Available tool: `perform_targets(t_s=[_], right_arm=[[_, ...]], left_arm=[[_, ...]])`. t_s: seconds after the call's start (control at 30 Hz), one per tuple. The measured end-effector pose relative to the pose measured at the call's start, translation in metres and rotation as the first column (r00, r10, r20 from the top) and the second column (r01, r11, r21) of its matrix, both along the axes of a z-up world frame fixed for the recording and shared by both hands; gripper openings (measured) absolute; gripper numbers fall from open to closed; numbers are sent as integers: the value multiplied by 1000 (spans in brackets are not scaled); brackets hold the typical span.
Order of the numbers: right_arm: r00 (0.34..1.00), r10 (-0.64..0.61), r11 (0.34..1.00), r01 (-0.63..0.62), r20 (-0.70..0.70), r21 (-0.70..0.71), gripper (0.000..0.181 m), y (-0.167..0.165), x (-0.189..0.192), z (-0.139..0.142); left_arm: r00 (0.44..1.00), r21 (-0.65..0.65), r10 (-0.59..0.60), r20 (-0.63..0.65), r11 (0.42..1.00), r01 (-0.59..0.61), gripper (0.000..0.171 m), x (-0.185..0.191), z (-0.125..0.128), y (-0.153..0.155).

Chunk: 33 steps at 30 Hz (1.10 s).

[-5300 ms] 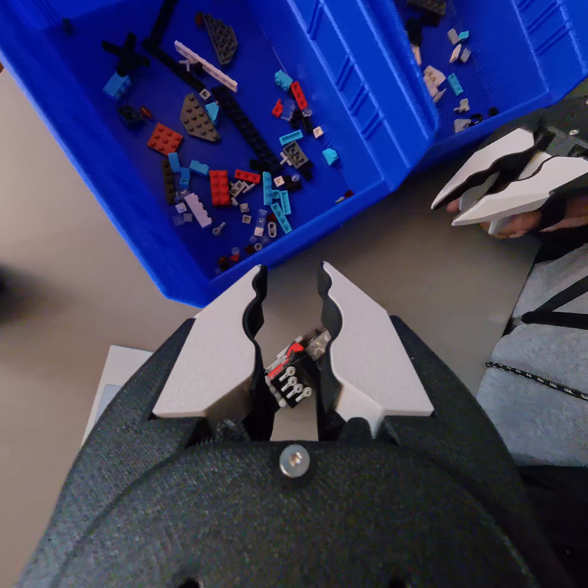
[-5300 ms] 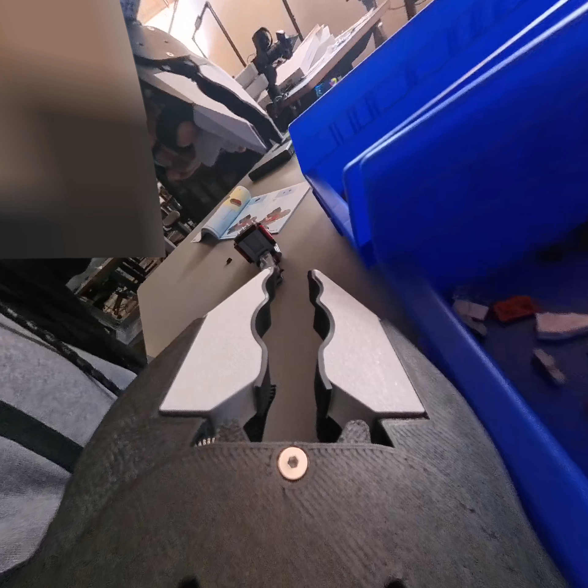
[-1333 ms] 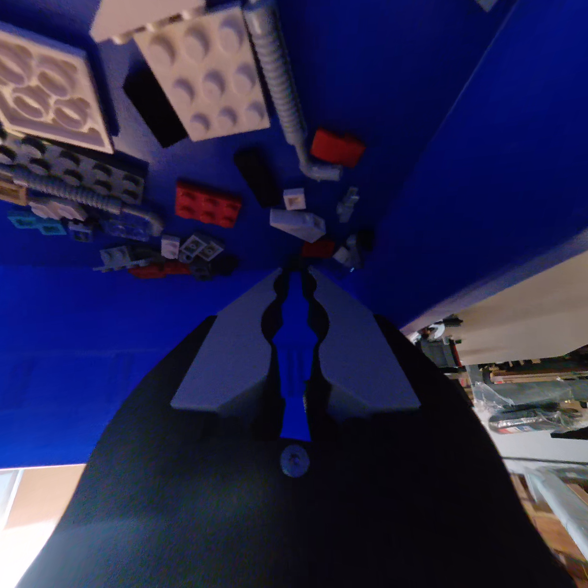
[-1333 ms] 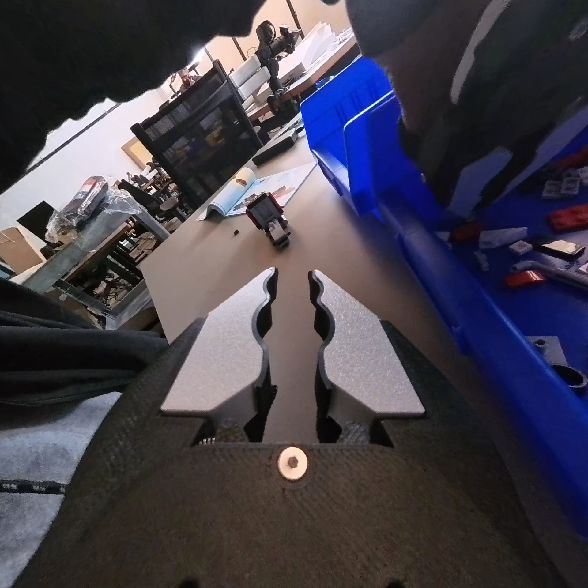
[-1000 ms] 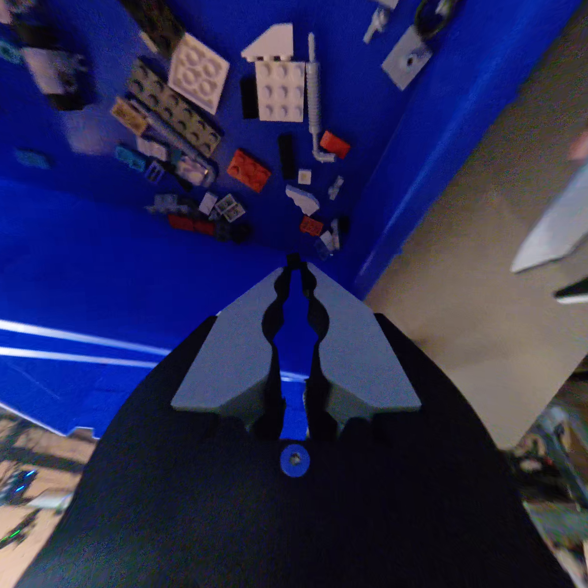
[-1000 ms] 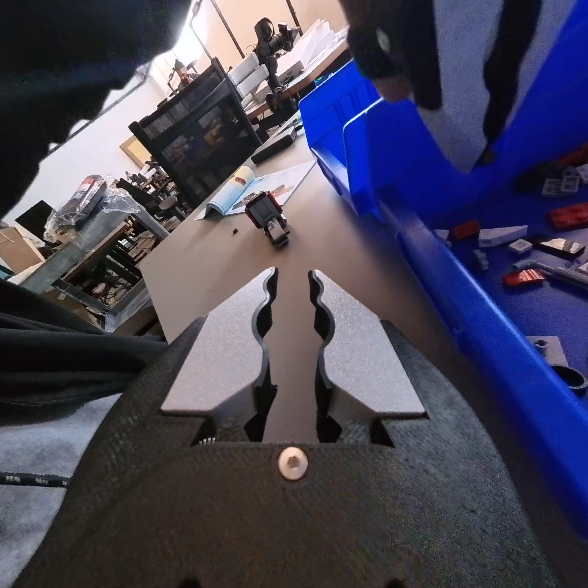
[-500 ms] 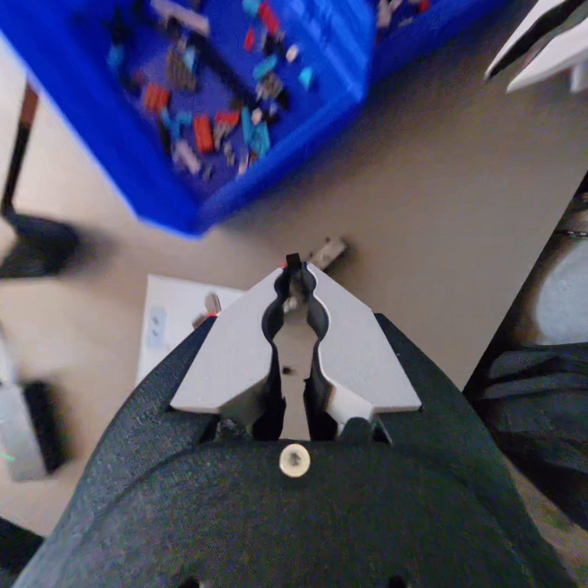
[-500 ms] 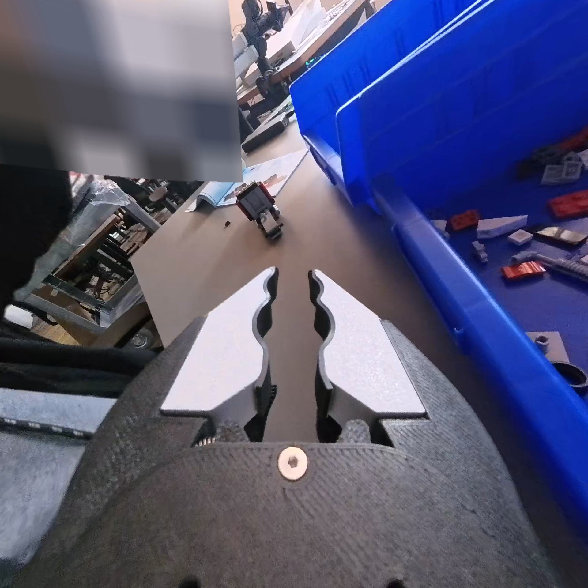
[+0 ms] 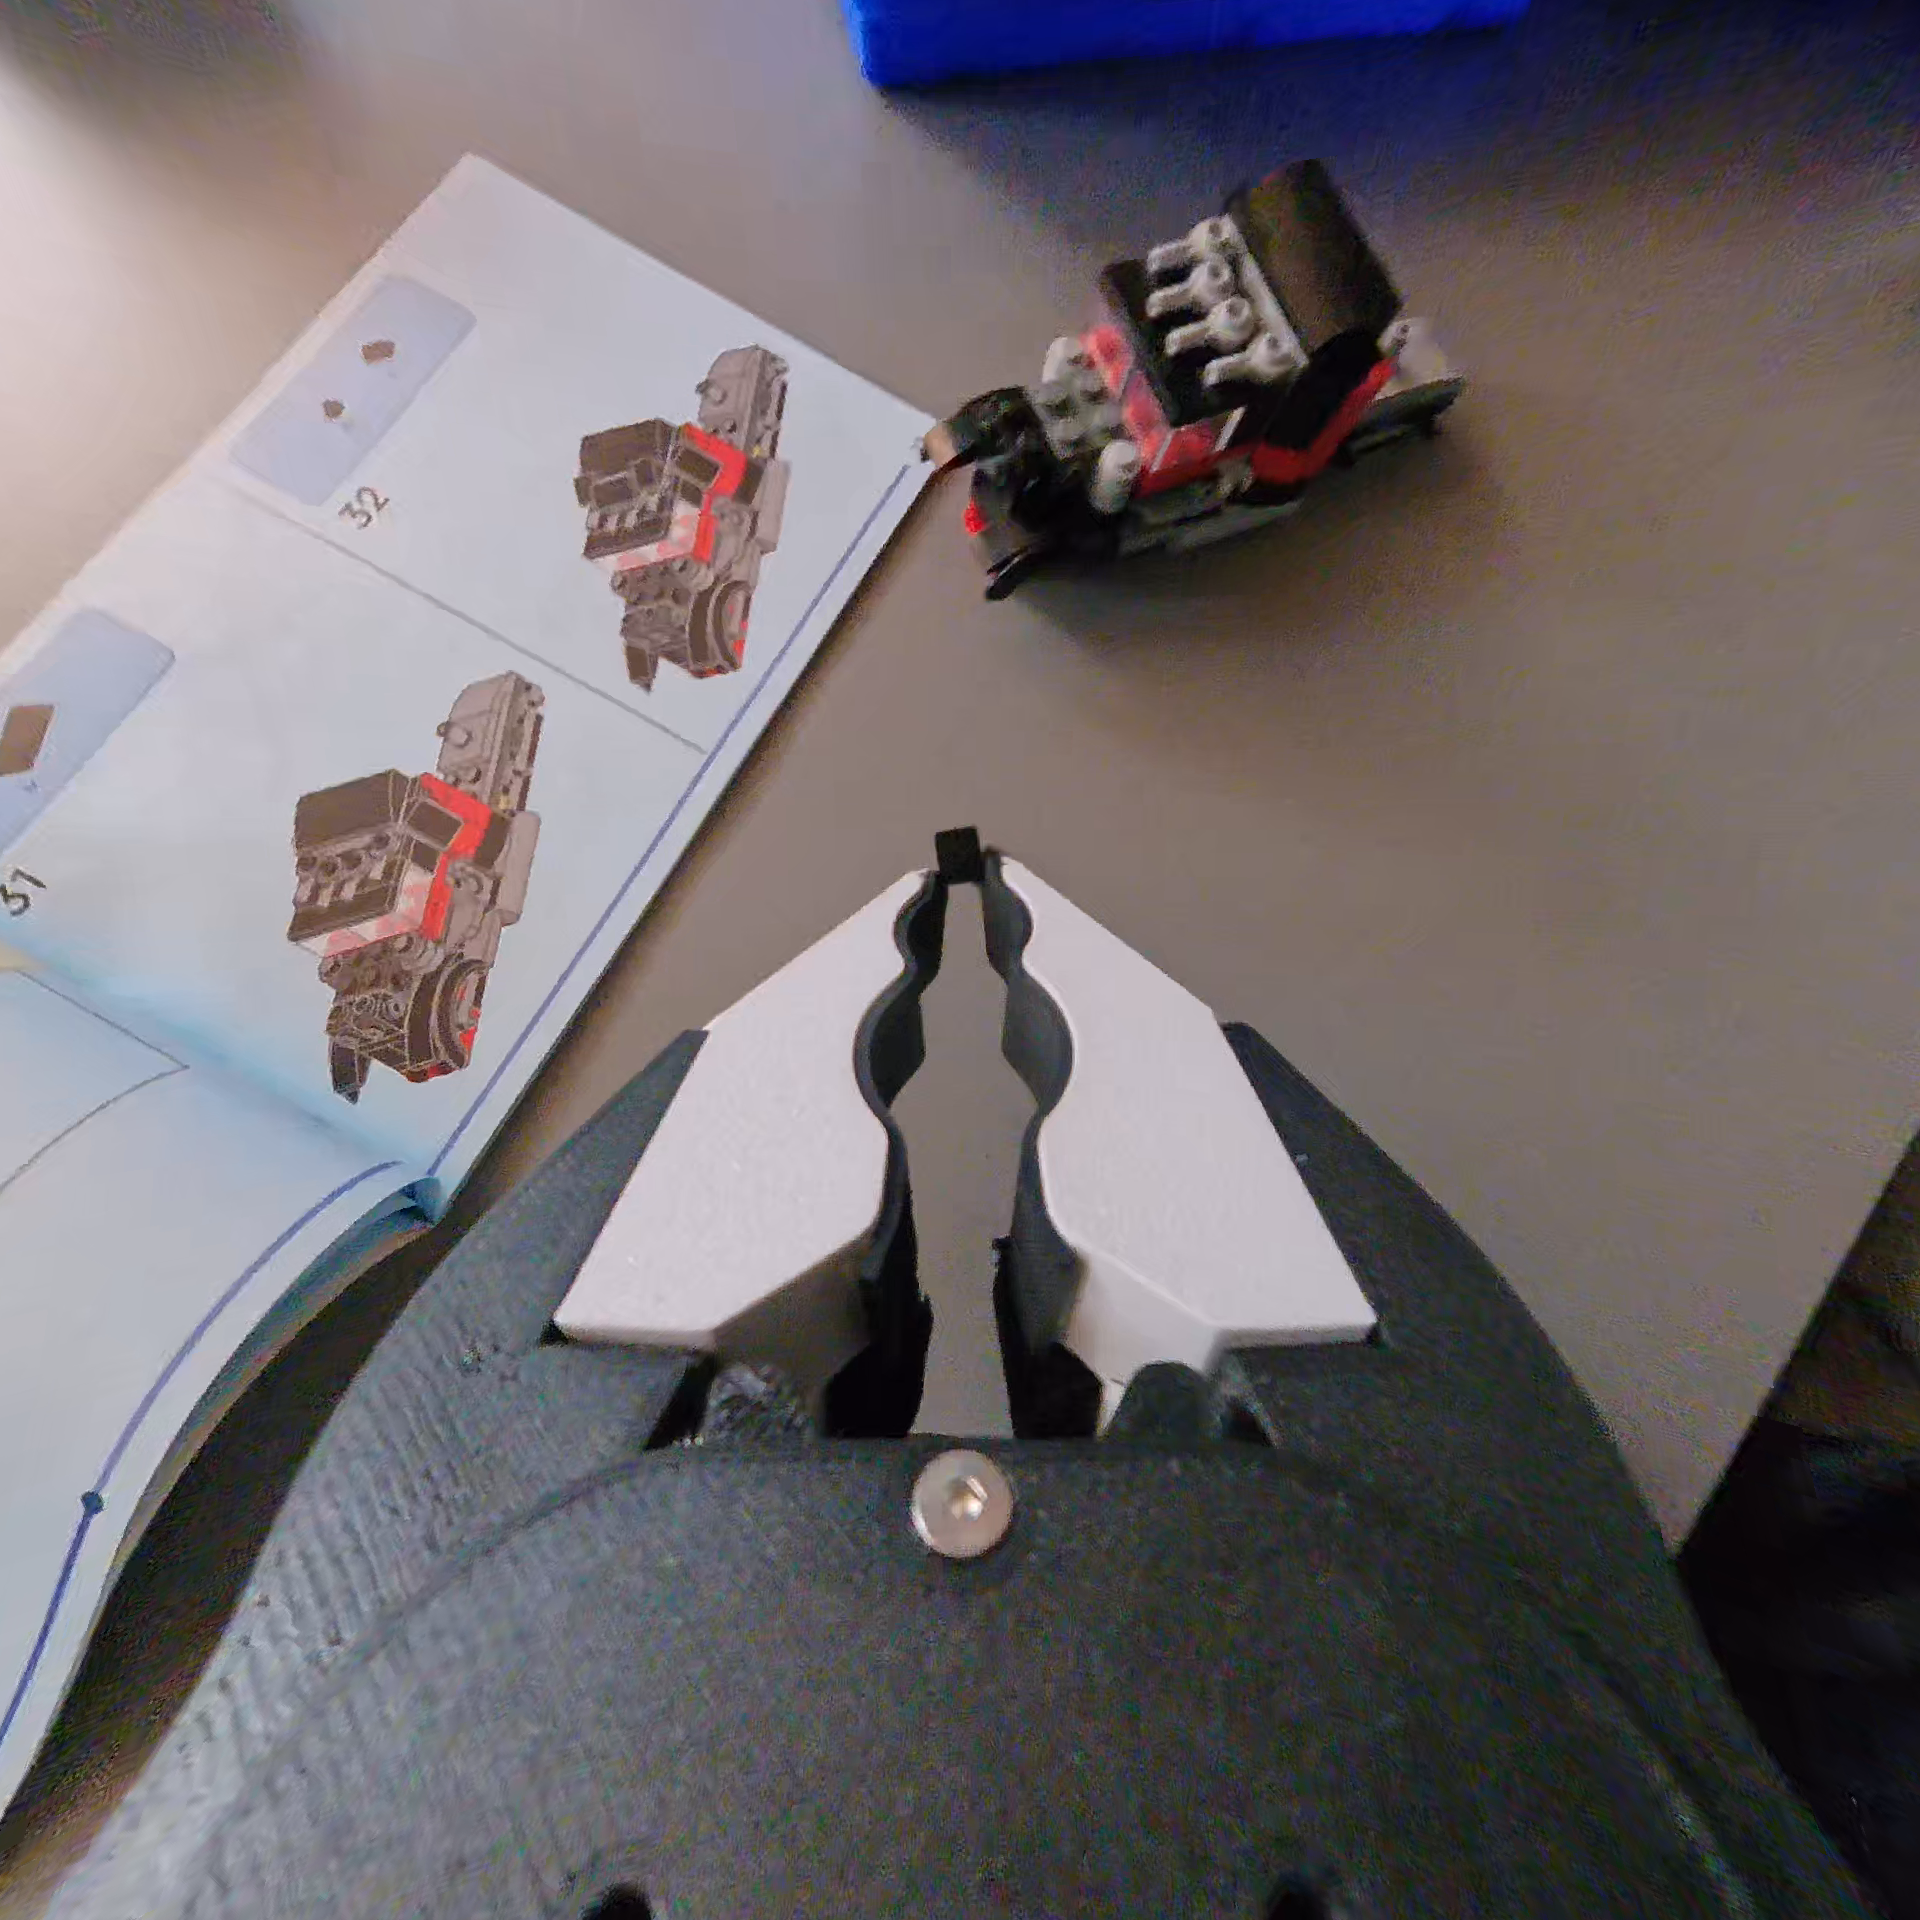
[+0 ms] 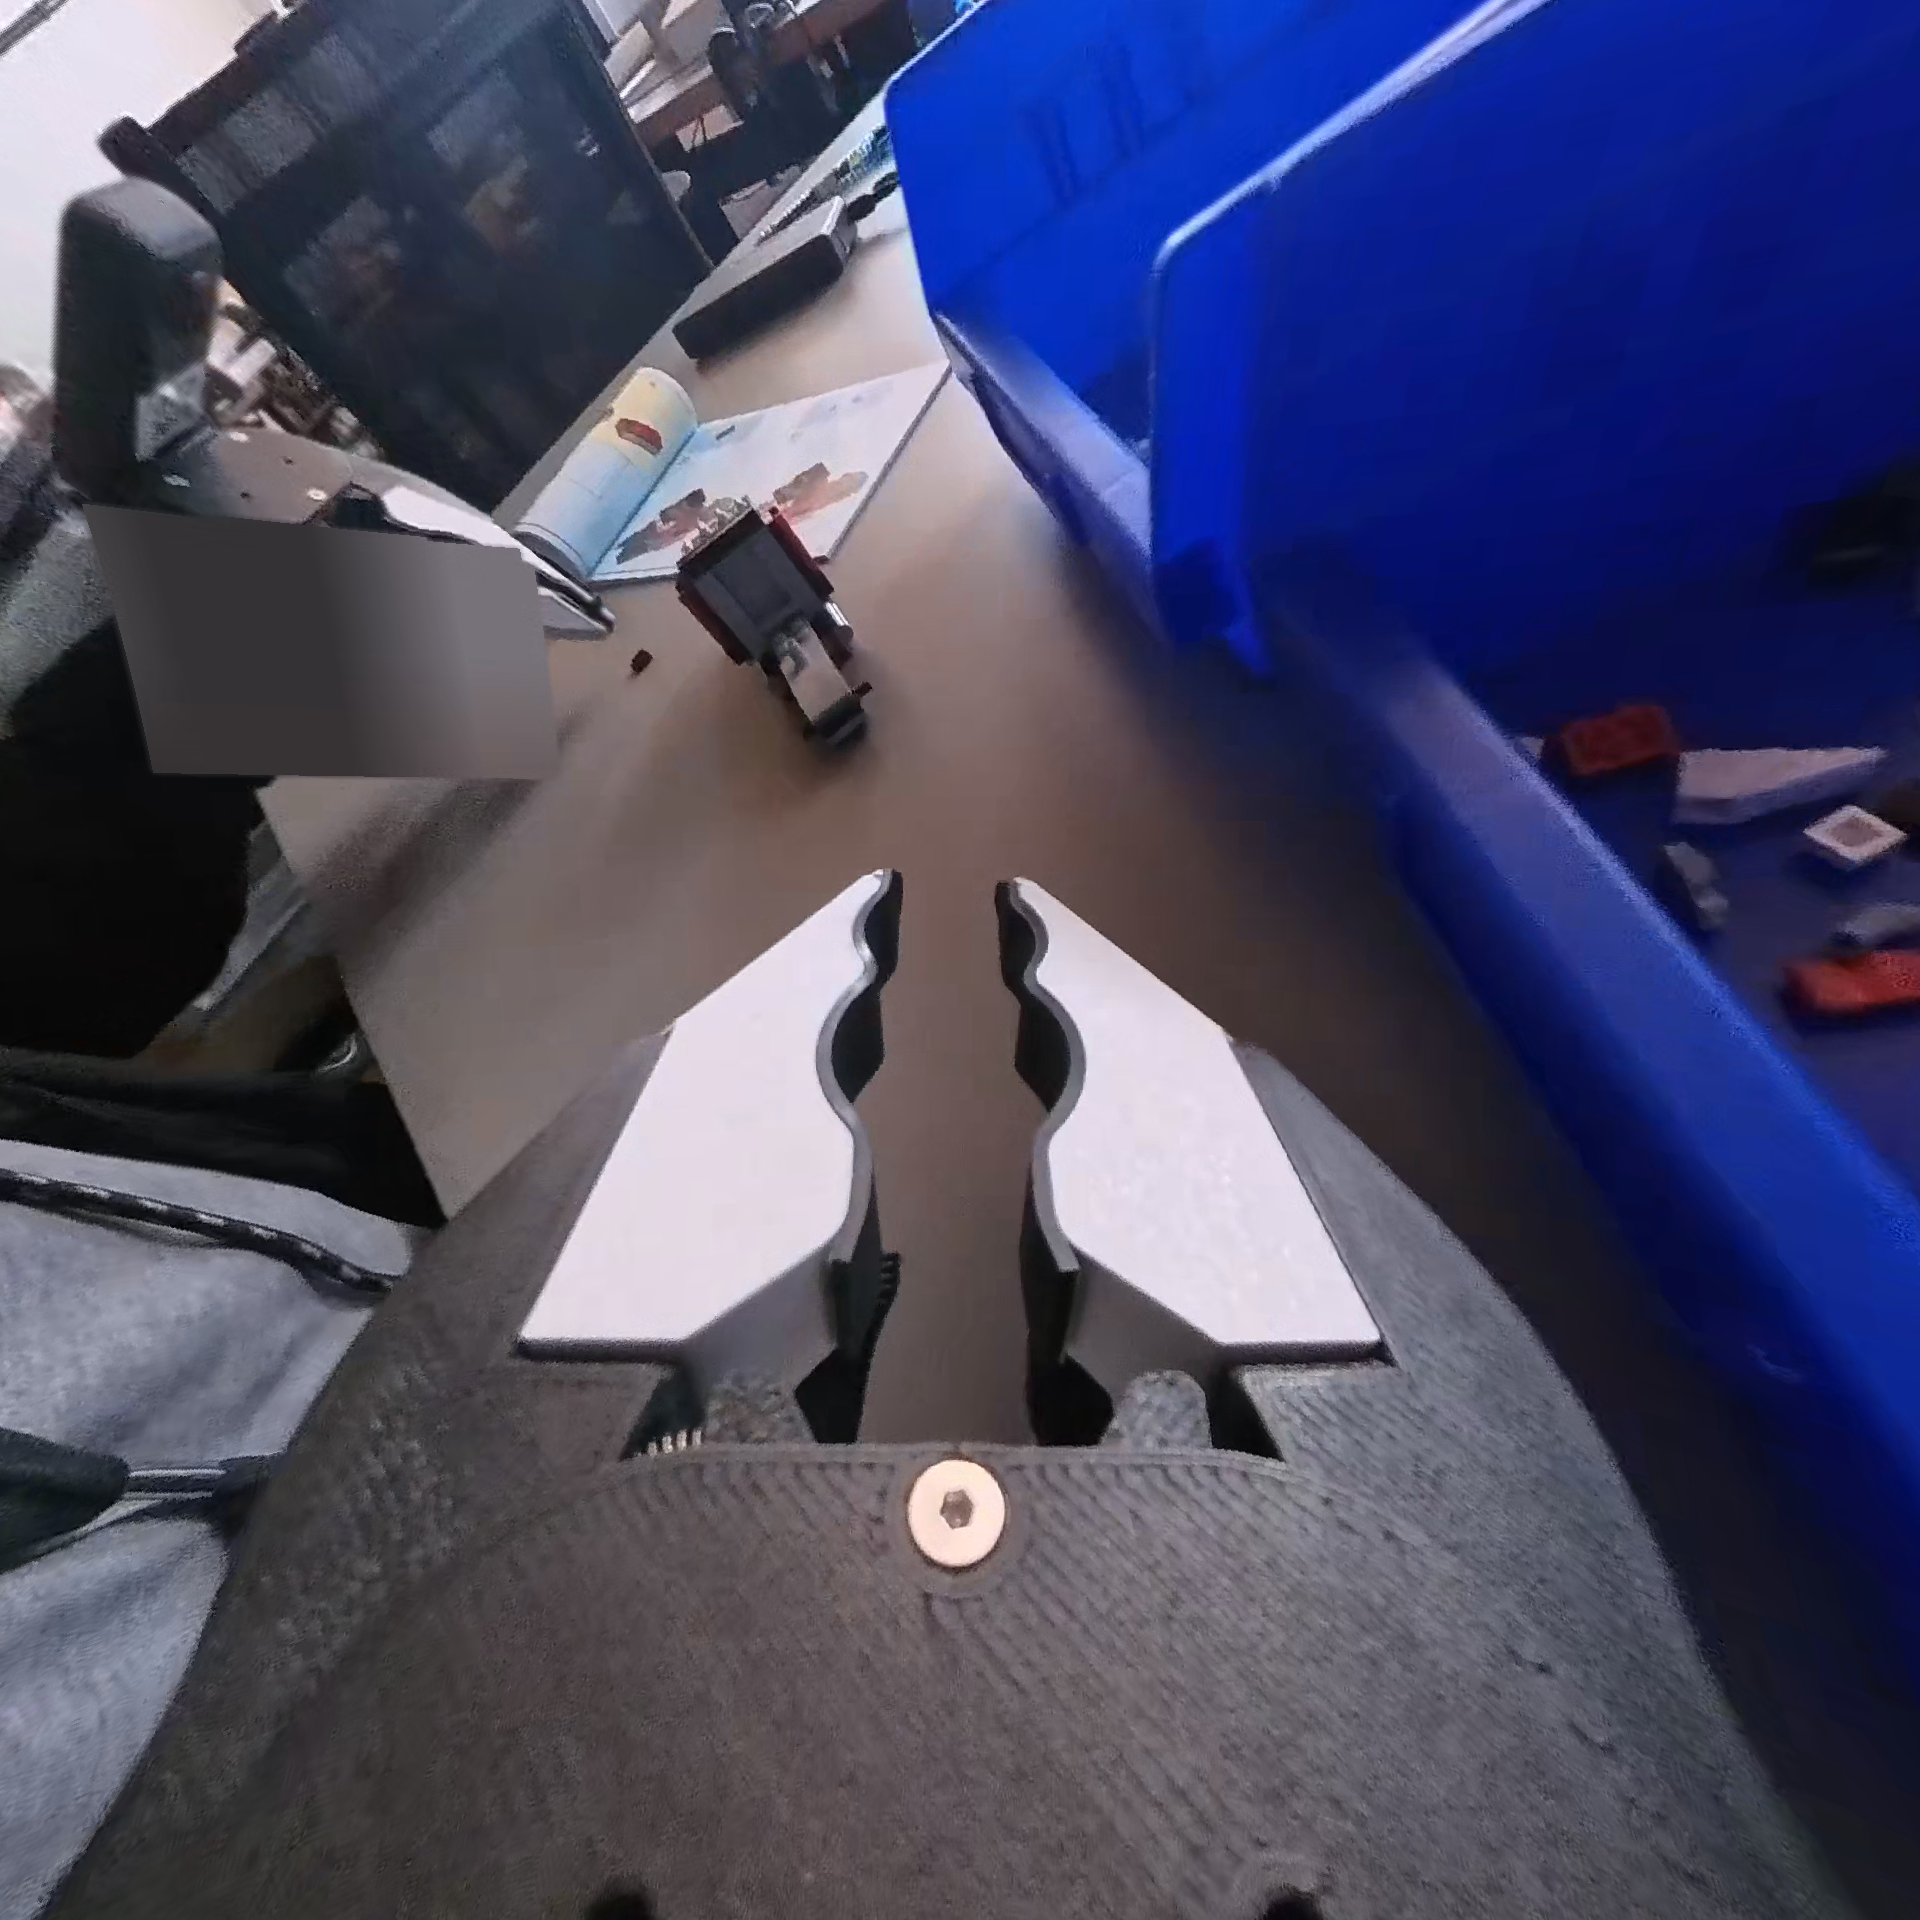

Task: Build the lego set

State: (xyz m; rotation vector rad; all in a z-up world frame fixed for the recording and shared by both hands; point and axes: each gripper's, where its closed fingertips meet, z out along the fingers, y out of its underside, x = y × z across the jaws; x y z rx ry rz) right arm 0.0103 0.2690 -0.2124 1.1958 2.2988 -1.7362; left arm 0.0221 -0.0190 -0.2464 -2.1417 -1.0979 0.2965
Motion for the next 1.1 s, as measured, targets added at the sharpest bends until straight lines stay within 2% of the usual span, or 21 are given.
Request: perform_targets(t_s=[0.17, 0.4, 0.6, 0.8, 1.1], right_arm=[[1000, 22, 999, -22, 9, 34, 19, -33, -2, -4], [998, 54, 993, -57, 36, 106, 19, -63, -9, -15], [995, 53, 990, -64, 87, 129, 19, -67, -14, -22], [993, 45, 989, -59, 108, 134, 19, -66, -15, -25], [991, 40, 992, -55, 128, 116, 17, -64, -15, -25]], left_arm=[[1000, 54, 16, 14, 998, -17, 8, -4, -11, -7], [1000, 124, 0, 18, 992, -3, 8, -4, -10, -7], [1000, 148, -24, 6, 989, 23, 11, -2, -8, -5], [999, 245, -7, -32, 969, 15, 14, 0, 7, -9], [989, 333, 139, -47, 936, -116, 14, 18, 17, -54]])
